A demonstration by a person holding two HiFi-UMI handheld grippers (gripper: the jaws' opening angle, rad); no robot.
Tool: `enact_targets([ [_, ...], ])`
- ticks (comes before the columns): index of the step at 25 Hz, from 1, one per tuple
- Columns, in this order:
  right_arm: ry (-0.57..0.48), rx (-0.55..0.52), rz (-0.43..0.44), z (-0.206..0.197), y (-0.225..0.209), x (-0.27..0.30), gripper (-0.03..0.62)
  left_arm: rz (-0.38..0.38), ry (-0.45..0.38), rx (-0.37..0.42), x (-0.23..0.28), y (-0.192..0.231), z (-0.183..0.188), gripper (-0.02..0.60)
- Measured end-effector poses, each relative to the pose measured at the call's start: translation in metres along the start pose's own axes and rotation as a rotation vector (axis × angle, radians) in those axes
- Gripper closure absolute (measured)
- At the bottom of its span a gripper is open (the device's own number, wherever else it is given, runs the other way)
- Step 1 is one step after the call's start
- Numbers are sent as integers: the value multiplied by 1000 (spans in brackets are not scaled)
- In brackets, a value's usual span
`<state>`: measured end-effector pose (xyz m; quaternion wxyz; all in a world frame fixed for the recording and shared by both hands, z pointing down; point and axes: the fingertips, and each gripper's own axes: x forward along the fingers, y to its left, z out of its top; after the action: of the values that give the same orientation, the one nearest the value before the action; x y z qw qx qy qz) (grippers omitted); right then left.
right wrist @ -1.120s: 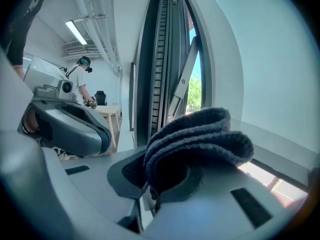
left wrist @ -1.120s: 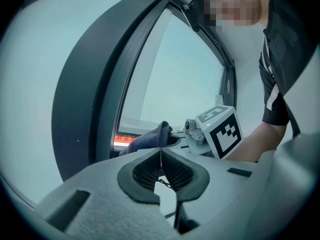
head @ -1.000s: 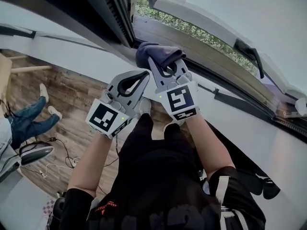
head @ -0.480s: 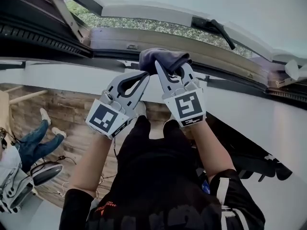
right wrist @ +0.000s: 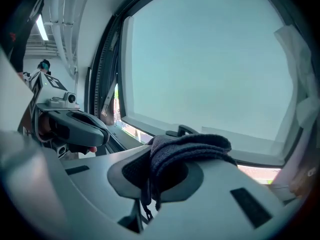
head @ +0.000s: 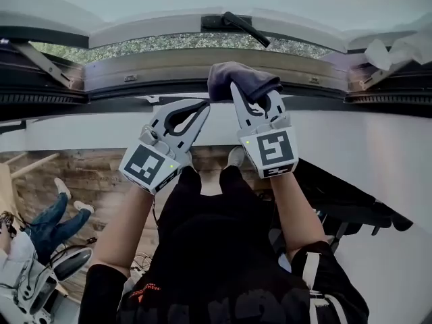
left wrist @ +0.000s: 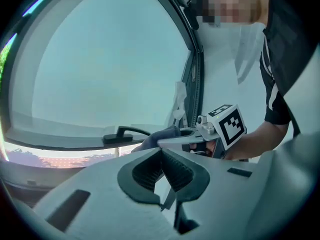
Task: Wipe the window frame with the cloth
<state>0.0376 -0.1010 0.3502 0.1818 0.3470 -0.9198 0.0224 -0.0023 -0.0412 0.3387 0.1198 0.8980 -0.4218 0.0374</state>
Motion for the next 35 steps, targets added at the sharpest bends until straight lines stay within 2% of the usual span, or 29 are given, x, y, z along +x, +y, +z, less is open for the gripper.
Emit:
enact_targets([
  [9, 33, 53, -210, -40, -115, -81, 562, -113, 31, -4, 73, -59, 11, 560],
  [14, 56, 103, -336, -66, -179, -135, 562, -174, 42, 10, 109, -91, 14, 560],
  [19, 62, 169, -419, -89, -225, -174, 562, -235, 37, 51, 141, -116, 13, 560],
  [25, 94, 187, -463, -115, -255, -195, 562, -265, 65, 25, 173, -138, 9, 560],
  [35, 156, 190, -460, -139, -265, -181, 562, -267, 85, 4, 185, -140, -1, 560],
])
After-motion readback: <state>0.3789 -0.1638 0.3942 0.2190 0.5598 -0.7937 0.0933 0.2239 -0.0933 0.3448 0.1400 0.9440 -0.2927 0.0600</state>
